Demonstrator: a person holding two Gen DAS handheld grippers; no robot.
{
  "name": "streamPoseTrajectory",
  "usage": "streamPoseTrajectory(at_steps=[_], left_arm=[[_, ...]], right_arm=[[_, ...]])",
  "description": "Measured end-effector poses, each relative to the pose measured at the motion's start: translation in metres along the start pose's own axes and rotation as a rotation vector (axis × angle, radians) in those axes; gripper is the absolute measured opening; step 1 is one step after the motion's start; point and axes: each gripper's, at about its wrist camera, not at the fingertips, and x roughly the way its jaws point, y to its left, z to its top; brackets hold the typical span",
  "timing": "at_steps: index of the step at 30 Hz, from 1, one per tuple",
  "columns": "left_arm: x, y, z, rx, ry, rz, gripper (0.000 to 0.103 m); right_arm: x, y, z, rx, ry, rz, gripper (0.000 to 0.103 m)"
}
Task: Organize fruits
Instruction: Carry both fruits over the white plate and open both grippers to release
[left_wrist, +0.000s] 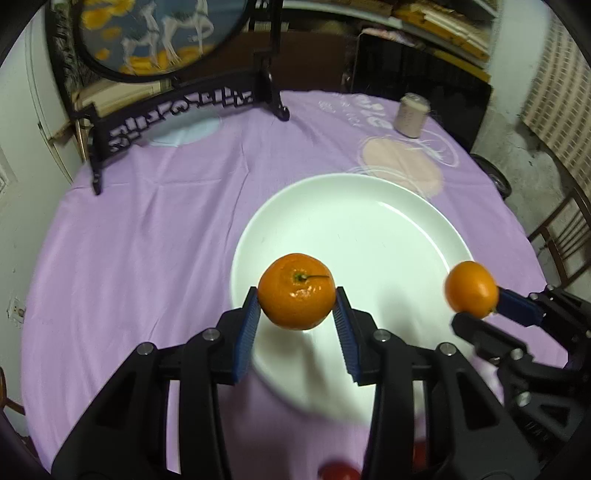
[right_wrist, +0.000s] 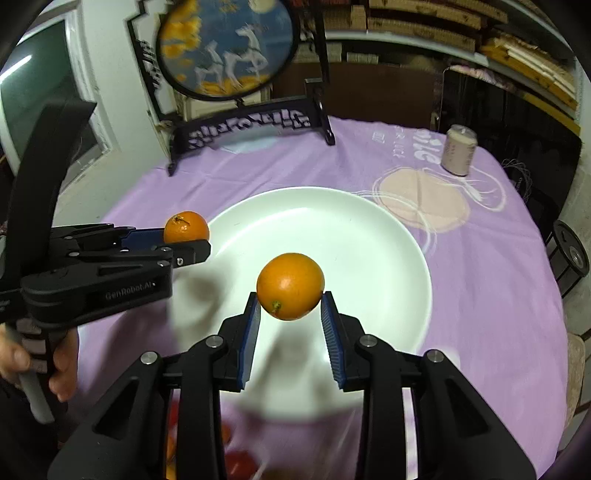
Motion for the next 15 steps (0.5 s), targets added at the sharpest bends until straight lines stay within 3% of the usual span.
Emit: streamPoseTrajectory(at_steps=[4,10,12,15], left_arm=[[0.044,-0.002,0.026,-0.019,0.064,-0.001,0.041],[0.072,-0.007,0.041,-0.017,0.104,0.019,0.042],[0.061,-0.005,0.041,-0.02,0.087,0.004,0.046],[0.02,-0.004,0.033,0.004,-0.002,0.004,0.065]], right_arm=[[0.048,-0.023,0.019,0.019,0.068,-0.04,0.034],[0.079,-0.037,0.029,0.031,0.128,-0.058,0.035],[0.076,-0.038,0.031,0.031,0.128,-0.075,0.035],[0.045,-0.037,0.027,0.034,0.097,-0.081,0.039]])
